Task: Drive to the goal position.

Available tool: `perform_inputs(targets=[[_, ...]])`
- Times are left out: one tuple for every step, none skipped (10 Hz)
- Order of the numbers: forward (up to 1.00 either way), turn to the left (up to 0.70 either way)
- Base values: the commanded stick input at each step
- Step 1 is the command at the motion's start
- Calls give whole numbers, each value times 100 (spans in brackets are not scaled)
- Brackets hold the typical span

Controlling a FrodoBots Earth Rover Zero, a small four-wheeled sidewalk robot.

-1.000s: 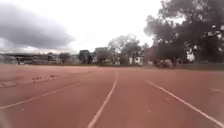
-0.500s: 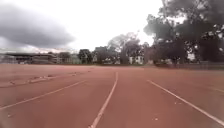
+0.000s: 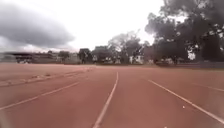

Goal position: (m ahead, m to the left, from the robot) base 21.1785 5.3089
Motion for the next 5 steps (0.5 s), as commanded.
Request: perform_inputs(targets=[[45,0],[45,0],[45,0],[45,0],[45,0]])
